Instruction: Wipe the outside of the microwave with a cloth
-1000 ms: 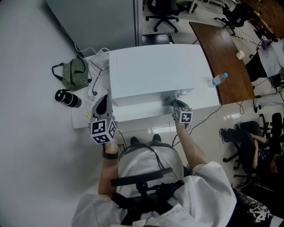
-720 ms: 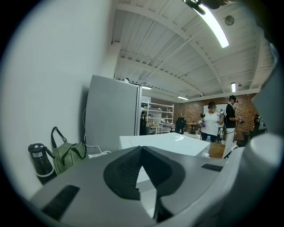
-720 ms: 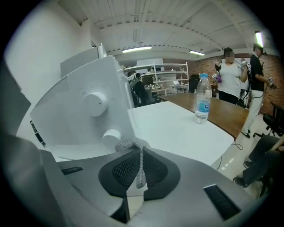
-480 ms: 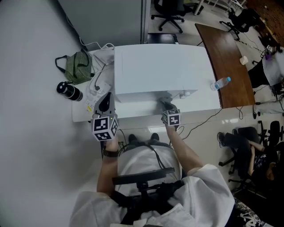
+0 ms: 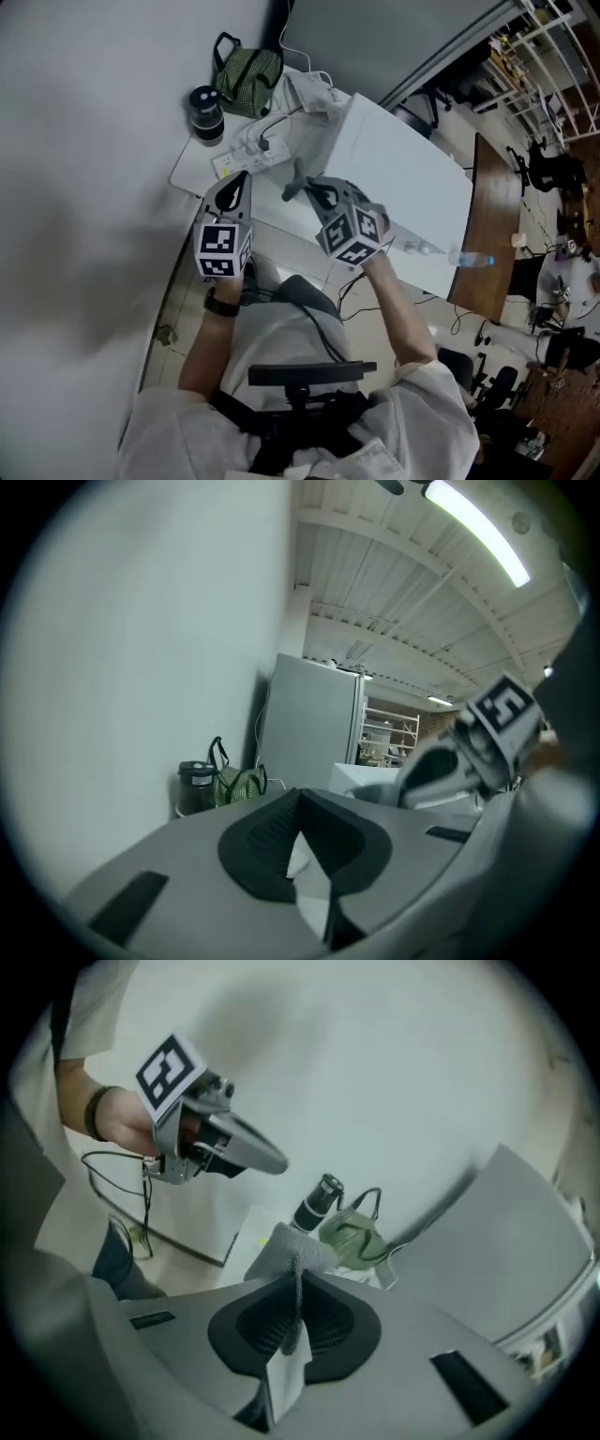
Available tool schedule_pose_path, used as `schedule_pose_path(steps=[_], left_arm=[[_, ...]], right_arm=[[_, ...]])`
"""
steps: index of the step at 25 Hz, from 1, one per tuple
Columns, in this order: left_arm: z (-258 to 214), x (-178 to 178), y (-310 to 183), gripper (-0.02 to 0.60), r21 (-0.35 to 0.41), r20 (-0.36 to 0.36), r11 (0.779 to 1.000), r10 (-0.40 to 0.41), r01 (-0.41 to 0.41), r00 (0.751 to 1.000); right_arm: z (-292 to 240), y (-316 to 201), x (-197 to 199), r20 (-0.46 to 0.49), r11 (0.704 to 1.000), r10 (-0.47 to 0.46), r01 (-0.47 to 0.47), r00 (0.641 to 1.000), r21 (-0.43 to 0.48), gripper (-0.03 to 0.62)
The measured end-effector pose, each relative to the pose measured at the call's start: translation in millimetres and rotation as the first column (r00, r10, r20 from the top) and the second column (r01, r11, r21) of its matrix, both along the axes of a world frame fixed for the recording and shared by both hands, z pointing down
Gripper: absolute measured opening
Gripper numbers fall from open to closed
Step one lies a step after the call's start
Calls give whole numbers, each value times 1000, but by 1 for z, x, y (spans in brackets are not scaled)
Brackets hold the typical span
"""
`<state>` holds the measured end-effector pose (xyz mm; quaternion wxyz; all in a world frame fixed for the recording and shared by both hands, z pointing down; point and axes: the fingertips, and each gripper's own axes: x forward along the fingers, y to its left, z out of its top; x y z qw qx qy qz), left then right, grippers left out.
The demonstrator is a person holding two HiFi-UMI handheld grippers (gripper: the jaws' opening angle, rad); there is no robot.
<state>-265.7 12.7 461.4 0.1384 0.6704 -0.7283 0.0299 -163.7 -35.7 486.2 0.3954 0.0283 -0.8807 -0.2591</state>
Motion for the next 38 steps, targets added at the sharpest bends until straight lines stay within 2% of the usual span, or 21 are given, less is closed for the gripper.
schedule_pose_path(steps=[2, 5, 8, 10, 12, 14, 17, 18, 20, 23, 25, 26, 27, 28, 29, 30, 31, 33, 34, 36, 38], left_arm=[[6, -21, 14, 28, 3, -22, 1000, -29, 29, 999], [13, -28, 19, 28, 12, -54, 999, -38, 39, 998], [11, -28, -1, 28, 26, -61, 1000, -6, 8, 998], [13, -32, -18, 28, 26, -61, 1000, 0, 1, 998], [15, -46, -34, 28, 23, -59, 999, -27, 28, 998], [16, -63, -49, 28, 18, -54, 998, -66, 67, 996], [24, -80, -74, 28, 5, -52, 995, -102, 102, 993], [28, -86, -82, 28, -1, -58, 994, -113, 113, 992], [38, -95, -98, 28, -15, -74, 992, -129, 129, 989], [54, -94, -113, 28, -42, -95, 991, -132, 128, 987], [64, -95, -117, 28, -55, -100, 989, -142, 137, 985], [68, -98, -118, 28, -59, -97, 987, -153, 148, 983], [71, -102, -118, 28, -62, -91, 985, -166, 161, 982], [72, -107, -118, 28, -63, -84, 983, -179, 175, 980], [72, -111, -117, 28, -61, -78, 980, -191, 187, 978], [71, -114, -117, 28, -57, -74, 979, -201, 197, 977], [69, -116, -115, 28, -51, -72, 977, -208, 205, 975], [67, -120, -112, 28, -45, -70, 975, -219, 217, 973], [68, -122, -109, 28, -45, -71, 974, -226, 224, 971], [72, -124, -106, 28, -48, -77, 969, -244, 240, 967], [79, -127, -102, 28, -55, -84, 964, -263, 259, 961]], right_arm=[[-45, -36, -18, -132, 991, -61, 76, 989, 113, 18], [-74, -113, -43, -326, 977, -66, 127, 943, 170, 18], [-59, -194, -66, -495, 978, -26, 124, 868, 166, 18], [-35, -236, -79, -563, 979, -9, 121, 827, 163, 18], [-1, -258, -89, -621, 980, -43, 153, 783, 125, 18], [36, -263, -86, -707, 982, -100, 185, 700, 45, 18], [74, -235, -54, -823, 969, -239, 178, 515, -171, 18], [79, -216, -48, -831, 950, -311, 183, 461, -254, 18], [80, -172, -43, -812, 888, -458, 213, 360, -407, 18], [73, -101, -33, -716, 753, -657, 252, 236, -608, 18], [63, -54, -32, -594, 627, -778, 218, 204, -748, 18], [58, -36, -34, -526, 561, -825, 180, 208, -808, 18], [54, -24, -39, -467, 503, -854, 132, 228, -854, 18], [54, -20, -46, -435, 469, -862, 85, 259, -879, 18], [58, -27, -54, -443, 476, -849, 51, 289, -878, 18], [67, -45, -60, -492, 526, -815, 37, 306, -850, 18], [81, -70, -63, -567, 605, -764, 38, 307, -795, 18], [108, -129, -65, -727, 770, -626, 73, 283, -634, 18], [119, -158, -65, -788, 829, -555, 102, 265, -549, 18], [133, -207, -66, -868, 899, -437, 160, 235, -409, 18], [141, -248, -67, -918, 932, -337, 211, 209, -294, 18]])
